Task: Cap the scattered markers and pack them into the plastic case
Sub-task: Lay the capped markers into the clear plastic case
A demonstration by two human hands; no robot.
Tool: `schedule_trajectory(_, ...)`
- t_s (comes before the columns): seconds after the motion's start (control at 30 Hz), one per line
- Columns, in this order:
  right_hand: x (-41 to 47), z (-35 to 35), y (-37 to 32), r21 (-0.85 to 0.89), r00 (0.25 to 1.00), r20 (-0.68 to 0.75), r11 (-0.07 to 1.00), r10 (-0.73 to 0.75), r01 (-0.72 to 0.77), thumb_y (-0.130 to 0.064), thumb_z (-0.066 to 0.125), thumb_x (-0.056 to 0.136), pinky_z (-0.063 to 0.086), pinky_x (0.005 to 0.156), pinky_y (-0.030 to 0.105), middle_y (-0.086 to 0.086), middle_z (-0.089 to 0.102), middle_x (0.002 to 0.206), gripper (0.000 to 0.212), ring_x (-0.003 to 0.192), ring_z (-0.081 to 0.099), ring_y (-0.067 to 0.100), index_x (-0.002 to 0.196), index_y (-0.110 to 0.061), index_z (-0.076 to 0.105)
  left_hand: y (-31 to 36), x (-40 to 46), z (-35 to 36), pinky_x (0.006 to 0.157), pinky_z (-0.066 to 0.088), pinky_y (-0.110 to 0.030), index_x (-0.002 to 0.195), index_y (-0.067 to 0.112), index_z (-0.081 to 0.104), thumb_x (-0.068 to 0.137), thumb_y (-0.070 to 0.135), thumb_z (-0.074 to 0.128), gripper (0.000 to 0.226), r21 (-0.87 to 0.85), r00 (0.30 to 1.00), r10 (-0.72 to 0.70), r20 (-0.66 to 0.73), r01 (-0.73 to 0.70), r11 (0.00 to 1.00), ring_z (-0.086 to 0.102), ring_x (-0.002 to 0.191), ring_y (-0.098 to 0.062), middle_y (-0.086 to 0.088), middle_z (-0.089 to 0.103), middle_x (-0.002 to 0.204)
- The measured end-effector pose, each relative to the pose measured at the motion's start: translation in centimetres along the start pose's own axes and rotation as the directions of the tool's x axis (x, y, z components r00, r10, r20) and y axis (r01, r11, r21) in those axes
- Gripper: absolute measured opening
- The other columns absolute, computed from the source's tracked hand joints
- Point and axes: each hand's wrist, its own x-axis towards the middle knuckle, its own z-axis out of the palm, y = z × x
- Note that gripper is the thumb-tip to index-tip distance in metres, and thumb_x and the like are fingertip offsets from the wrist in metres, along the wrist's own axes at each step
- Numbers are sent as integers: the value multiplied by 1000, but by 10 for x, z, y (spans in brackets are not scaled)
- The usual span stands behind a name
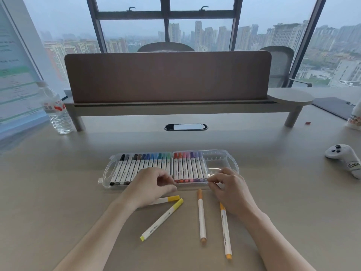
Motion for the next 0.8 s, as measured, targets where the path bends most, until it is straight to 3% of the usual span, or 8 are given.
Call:
schedule_trajectory(0.1,-7,-4,-1,6,998,-54,1000,15,-14,-19,78,82,48,75,30,-17,59,81,9,78,57,7,88,-25,79,-3,-17,1,77,43,-11,96,39,68,72,54,83,32,64,999,36,27,-38,997,58,94,5,22,62,98)
schedule_trajectory(0.2,-17,-11,0,54,995,-83,997,51,-47,-16,76,85,48,74,22,-18,63,82,10,78,59,5,87,-25,78,-5,-28,13,77,42,-13,101,40,67,73,53,82,34,64,997,54,50,-57,996,55,97,3,23,56,102)
schedule_trajectory(0.3,-29,-21,1,110,984,-59,981,169,-162,-20,72,87,46,68,15,-17,67,77,11,78,60,3,81,-29,73,-4,-34,29,79,46,-12,103,41,67,83,46,76,23,-18,998,67,-15,-67,998,57,98,3,18,57,105)
schedule_trajectory(0.43,-46,-30,2,48,955,50,954,293,-296,-36,71,85,45,58,20,-9,60,59,21,59,54,5,68,-29,62,5,-31,48,71,42,-3,117,33,70,90,37,71,27,-23,987,96,-127,-99,995,56,95,2,15,54,102)
schedule_trajectory(0.6,-61,-31,-4,-16,968,75,971,240,-239,-47,74,78,41,53,17,-10,56,54,31,58,53,5,63,-27,56,14,-24,64,75,47,-12,127,28,68,93,39,67,35,36,953,80,-292,-73,997,55,89,-3,13,53,95)
schedule_trajectory(0.8,-60,-29,-3,-10,973,64,975,221,-220,-46,77,76,39,53,14,-12,56,54,33,61,55,5,61,-29,54,24,-21,61,54,37,-8,119,30,72,91,46,67,33,84,950,66,-304,-42,996,52,74,3,15,55,93)
